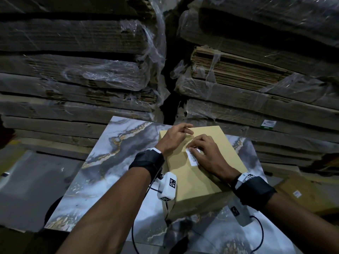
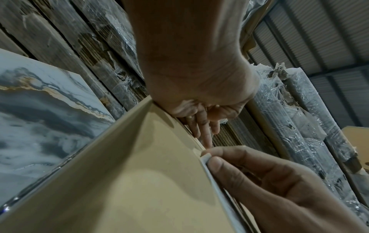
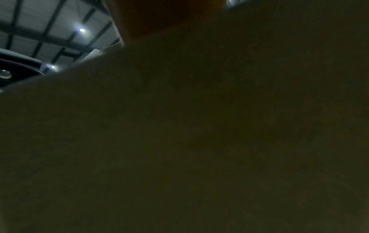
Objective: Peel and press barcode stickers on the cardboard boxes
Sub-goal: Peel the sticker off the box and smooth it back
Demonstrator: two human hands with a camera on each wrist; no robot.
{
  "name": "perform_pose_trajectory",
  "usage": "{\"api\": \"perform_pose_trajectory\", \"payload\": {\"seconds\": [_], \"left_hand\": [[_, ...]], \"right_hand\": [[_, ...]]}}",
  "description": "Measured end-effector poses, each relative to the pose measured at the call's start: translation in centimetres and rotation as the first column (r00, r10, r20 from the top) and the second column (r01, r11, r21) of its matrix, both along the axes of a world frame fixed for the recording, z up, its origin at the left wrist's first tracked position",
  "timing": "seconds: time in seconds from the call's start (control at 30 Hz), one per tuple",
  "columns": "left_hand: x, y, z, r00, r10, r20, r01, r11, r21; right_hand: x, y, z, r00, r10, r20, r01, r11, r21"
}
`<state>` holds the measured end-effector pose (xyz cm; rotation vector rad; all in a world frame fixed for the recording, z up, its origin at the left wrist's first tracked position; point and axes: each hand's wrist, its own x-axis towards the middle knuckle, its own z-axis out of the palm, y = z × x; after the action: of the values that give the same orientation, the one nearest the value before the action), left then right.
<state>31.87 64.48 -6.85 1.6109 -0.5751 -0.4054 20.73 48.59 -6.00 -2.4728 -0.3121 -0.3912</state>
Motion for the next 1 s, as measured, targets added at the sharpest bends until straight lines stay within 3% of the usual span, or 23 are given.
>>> {"api": "perform_pose_trajectory", "payload": {"seconds": [0.2, 0.57, 0.83, 1.0], "left_hand": [[0.0, 0.0, -0.1, 1.0, 0.007, -0.012, -0.007, 1.0, -0.027], [0.0, 0.0, -0.1, 1.0, 0.014, 0.005, -0.014, 1.0, -0.009], [-0.6, 0.4, 0.0, 0.999, 0.036, 0.028, -0.036, 0.999, -0.011], [-1.3, 0.7, 0.0, 0.976, 0.137, 0.167, -0.141, 0.99, 0.013]], "right_hand": [[0.0, 0.0, 0.0, 0.994, -0.015, -0.105, 0.023, 0.997, 0.076], [-0.7, -0.5, 1.1, 0.993, 0.032, -0.116, -0.007, 0.977, 0.212], [-1.8, 0.0, 0.8, 0.995, 0.0, 0.097, 0.0, 1.0, 0.002], [-2.1, -0.2, 0.6, 0.995, -0.072, 0.065, 0.081, 0.987, -0.141]]}}
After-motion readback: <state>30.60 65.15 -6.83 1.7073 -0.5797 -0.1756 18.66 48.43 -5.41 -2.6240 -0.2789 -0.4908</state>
